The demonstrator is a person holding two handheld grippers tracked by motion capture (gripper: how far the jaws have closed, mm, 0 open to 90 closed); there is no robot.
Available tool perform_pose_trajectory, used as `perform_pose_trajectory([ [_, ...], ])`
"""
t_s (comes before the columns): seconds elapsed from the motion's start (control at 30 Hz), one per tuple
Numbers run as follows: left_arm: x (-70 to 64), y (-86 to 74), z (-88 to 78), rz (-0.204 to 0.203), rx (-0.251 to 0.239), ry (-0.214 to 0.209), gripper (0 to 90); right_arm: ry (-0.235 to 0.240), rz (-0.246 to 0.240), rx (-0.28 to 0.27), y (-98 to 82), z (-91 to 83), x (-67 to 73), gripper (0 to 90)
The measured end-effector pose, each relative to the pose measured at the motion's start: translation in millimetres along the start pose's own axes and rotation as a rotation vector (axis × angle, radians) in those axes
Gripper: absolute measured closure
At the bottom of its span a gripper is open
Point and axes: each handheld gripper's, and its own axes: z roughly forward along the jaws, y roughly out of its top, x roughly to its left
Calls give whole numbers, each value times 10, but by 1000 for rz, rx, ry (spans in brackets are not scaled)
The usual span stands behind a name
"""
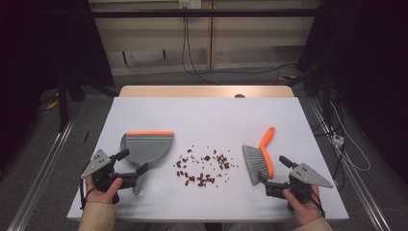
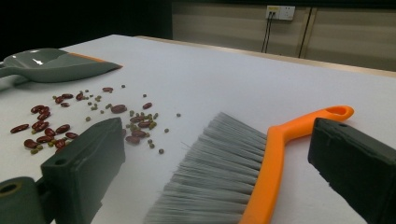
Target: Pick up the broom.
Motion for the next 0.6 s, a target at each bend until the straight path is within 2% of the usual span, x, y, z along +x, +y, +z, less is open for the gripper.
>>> perform_pose_trajectory([
  [0.43, -5, 9, 0, 2, -5, -3, 47, -10, 14, 17, 68, 64, -57, 32],
  [0.47, -7, 7, 2, 1, -5, -4, 47, -29, 9, 34, 105, 91, -68, 32],
  [0.53, -13, 8, 7, 3, -4, -10, 47, -42, 29, 42, 141, 132, -87, 32],
  [0.6, -17, 9, 10, 1, -6, -12, 46, -47, 23, 51, 157, 153, -103, 32],
])
